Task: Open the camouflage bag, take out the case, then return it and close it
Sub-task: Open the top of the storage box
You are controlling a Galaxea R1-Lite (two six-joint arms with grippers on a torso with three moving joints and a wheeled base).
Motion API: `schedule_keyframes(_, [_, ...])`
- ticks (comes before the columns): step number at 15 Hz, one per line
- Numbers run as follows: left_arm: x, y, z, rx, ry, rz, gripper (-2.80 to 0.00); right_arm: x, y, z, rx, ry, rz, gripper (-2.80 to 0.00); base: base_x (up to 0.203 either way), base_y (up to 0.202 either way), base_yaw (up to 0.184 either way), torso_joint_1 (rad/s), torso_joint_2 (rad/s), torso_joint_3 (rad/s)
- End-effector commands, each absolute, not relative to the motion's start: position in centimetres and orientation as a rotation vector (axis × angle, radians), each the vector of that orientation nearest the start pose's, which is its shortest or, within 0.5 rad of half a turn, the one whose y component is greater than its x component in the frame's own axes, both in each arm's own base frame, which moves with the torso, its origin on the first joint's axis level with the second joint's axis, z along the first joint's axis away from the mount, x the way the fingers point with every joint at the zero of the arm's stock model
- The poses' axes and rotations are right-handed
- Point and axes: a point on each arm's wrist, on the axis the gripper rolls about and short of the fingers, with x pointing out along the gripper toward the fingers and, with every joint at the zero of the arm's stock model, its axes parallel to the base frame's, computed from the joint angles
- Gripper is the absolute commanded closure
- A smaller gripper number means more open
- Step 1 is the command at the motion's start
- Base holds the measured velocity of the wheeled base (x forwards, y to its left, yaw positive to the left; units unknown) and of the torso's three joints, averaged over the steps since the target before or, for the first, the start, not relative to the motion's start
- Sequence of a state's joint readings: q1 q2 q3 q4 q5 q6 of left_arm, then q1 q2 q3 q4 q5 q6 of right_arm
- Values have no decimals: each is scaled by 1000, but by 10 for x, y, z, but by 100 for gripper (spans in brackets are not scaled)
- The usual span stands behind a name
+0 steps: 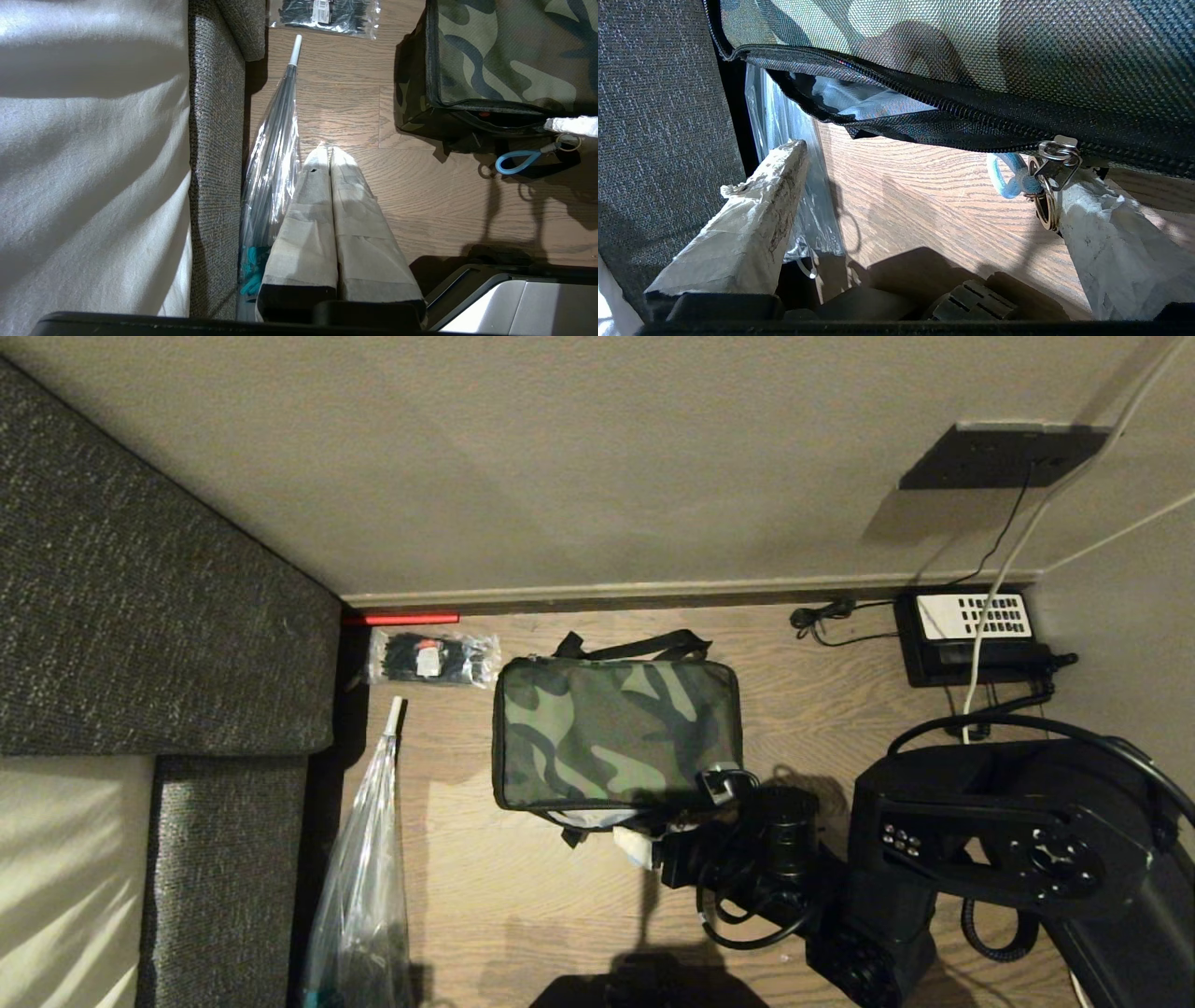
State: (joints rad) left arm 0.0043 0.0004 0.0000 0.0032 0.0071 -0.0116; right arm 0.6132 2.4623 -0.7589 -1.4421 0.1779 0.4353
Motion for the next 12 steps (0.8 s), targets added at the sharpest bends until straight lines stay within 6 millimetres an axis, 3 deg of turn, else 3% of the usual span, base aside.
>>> schedule_keyframes(1, [-23,0,74,-12,5,12,0,311,224,-23,347,424,719,0,0,0,0,0,0,0])
schedule_keyframes(12, [-23,0,74,-12,5,12,0,302,212,-24,274,420,715,0,0,0,0,0,0,0])
